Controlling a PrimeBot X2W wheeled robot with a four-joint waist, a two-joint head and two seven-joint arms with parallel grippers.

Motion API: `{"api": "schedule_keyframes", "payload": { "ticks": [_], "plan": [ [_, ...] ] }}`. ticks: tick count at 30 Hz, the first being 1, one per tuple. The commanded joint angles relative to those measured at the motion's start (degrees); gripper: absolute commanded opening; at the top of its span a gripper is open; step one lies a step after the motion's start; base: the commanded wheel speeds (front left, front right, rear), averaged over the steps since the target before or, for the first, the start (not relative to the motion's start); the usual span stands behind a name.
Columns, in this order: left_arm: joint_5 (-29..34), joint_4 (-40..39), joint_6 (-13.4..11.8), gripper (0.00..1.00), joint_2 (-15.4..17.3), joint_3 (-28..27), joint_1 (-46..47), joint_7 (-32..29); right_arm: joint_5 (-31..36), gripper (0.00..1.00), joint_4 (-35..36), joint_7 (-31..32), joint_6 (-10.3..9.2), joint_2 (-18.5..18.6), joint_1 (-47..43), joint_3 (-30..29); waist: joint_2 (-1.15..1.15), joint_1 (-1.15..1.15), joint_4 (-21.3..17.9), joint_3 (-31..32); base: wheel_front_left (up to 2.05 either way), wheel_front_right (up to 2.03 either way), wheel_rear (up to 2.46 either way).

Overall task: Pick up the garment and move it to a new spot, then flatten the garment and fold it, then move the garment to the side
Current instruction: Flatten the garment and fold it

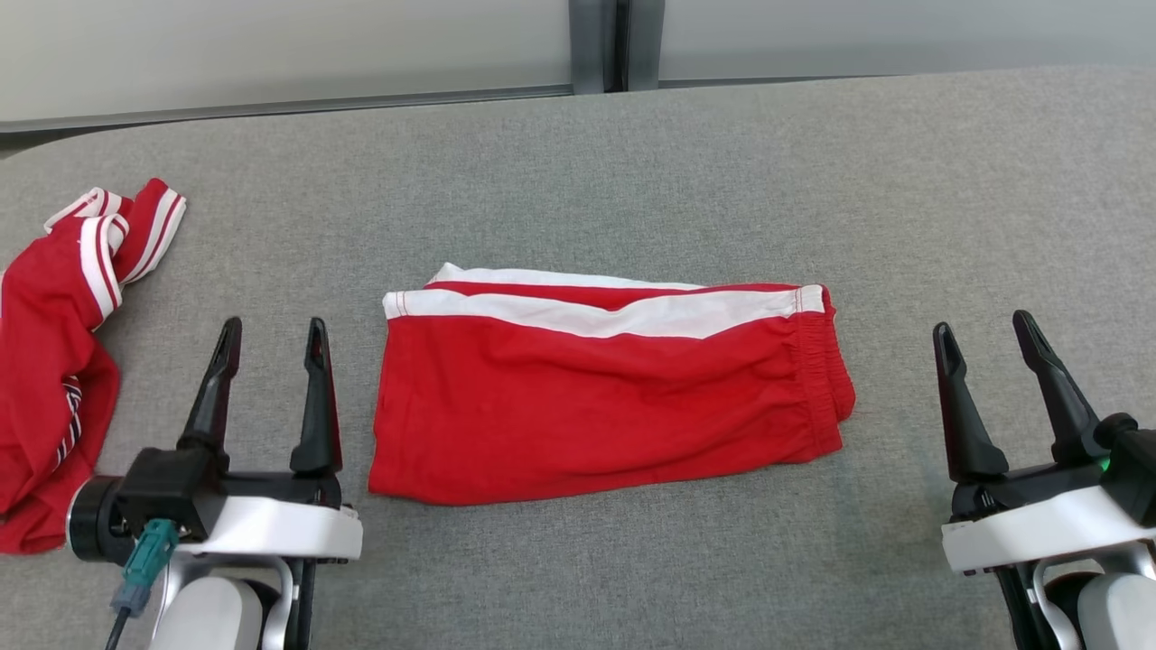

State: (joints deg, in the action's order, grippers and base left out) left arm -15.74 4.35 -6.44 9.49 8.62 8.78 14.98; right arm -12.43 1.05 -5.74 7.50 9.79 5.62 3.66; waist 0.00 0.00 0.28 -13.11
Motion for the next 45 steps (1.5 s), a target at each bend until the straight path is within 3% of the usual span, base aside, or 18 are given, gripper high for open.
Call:
{"api": "schedule_keyframes", "payload": {
  "ticks": [1, 24, 32, 41, 42, 44, 45],
  "plan": [
    [0.32, -0.27, -0.13, 1.0, 0.27, 0.14, -0.75, 0.23, 0.37, 1.0, 0.44, 0.4, -0.02, 0.03, -0.77, -0.2, 0.0, 0.0, 0.17, 0.34, 0.0, 0.0, 0.0],
    [-0.66, -0.29, -0.13, 1.0, 0.06, 2.23, 0.98, -1.74, -0.31, 1.0, -0.52, 2.13, -0.02, -0.22, -0.47, -0.39, 0.0, 0.0, 2.72, -1.61, 0.0, 0.0, 0.0],
    [-0.18, 1.7, 0.89, 1.0, -1.72, 4.08, 5.41, -0.85, -4.22, 1.0, -12.87, 1.99, -0.02, 0.19, 4.82, 4.38, 0.0, 0.0, 5.82, -6.95, 0.0, 0.0, 0.0],
    [0.06, 3.63, 1.36, 1.0, -2.3, 3.95, 7.89, -0.01, -9.57, 1.0, -23.8, 2.01, -0.01, 0.38, 8.16, 8.63, 0.0, 0.0, 6.26, -8.81, 0.0, 0.0, 0.0],
    [0.06, 3.67, 1.34, 1.0, -2.26, 3.78, 8.01, 0.05, -10.32, 0.52, -24.18, 1.87, 0.0, 0.59, 8.43, 9.42, 0.0, 0.0, 6.13, -8.87, 0.0, 0.0, 0.0],
    [0.13, 3.72, 1.33, 1.0, -2.16, 3.55, 8.23, 0.12, -12.04, 0.14, -24.78, 2.29, 0.01, 1.04, 8.58, 10.96, 0.0, 0.0, 5.8, -8.93, 0.0, 0.0, 0.0],
    [-0.01, 3.73, 1.29, 1.0, -2.23, 3.42, 8.24, 0.14, -12.57, 0.0, -24.83, 1.92, 0.01, 1.39, 8.82, 11.32, 0.0, 0.0, 5.63, -8.96, 0.0, 0.0, 0.0]
  ]
}}
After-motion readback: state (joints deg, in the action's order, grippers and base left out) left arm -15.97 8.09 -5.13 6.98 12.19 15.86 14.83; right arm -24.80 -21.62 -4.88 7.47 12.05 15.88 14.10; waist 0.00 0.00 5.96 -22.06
